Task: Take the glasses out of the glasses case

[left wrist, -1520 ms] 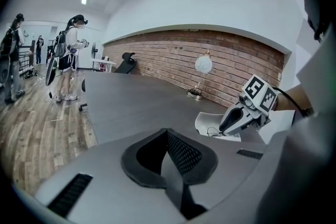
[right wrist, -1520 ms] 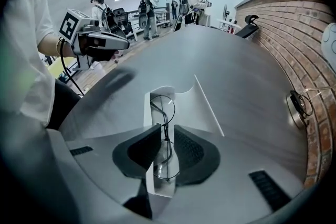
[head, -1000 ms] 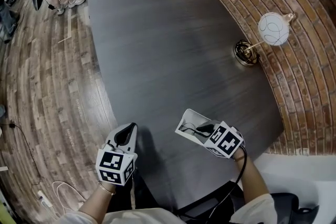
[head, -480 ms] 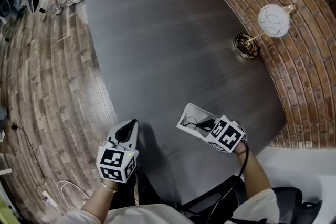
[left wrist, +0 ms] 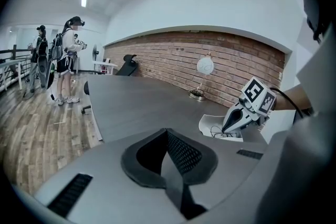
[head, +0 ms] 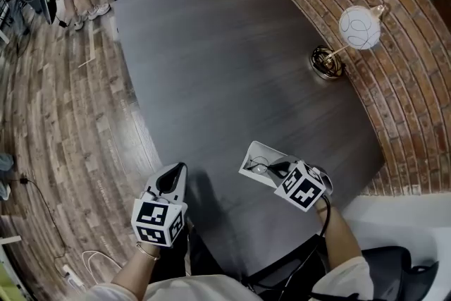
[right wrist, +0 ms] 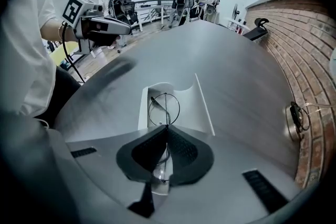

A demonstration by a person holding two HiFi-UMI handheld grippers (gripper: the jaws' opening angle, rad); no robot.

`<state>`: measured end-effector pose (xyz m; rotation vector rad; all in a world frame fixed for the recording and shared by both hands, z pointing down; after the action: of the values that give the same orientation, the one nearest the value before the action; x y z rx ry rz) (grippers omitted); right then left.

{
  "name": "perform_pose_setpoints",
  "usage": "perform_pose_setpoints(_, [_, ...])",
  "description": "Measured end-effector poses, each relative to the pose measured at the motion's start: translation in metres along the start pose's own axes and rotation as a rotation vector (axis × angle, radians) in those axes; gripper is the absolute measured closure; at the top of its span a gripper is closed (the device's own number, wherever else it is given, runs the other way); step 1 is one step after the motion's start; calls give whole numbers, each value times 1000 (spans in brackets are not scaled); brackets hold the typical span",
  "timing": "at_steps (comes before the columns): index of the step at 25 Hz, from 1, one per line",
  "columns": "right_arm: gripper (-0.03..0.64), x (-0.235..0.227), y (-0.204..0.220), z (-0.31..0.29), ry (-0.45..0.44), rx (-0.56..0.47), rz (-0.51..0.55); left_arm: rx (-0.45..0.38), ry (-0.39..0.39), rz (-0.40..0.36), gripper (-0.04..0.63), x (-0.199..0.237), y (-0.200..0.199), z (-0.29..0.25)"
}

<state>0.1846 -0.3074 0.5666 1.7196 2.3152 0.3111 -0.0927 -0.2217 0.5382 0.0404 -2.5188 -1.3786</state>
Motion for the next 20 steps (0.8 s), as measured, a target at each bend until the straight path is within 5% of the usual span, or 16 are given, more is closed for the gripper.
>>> perform_pose_setpoints(20, [580,4,-16,43,242,-59,85,-53,12,-16,578,-2,-18,15])
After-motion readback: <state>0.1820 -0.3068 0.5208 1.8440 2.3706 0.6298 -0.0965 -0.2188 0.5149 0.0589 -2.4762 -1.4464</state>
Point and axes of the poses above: the fingertips, and each gripper's own axes: z backward along the fingers, x to its left, y out of its underside, the point moved 8 cm from there along z, backward along the fingers, and after that the axes turned 4 degrees about -y, right-handed, at the moved point
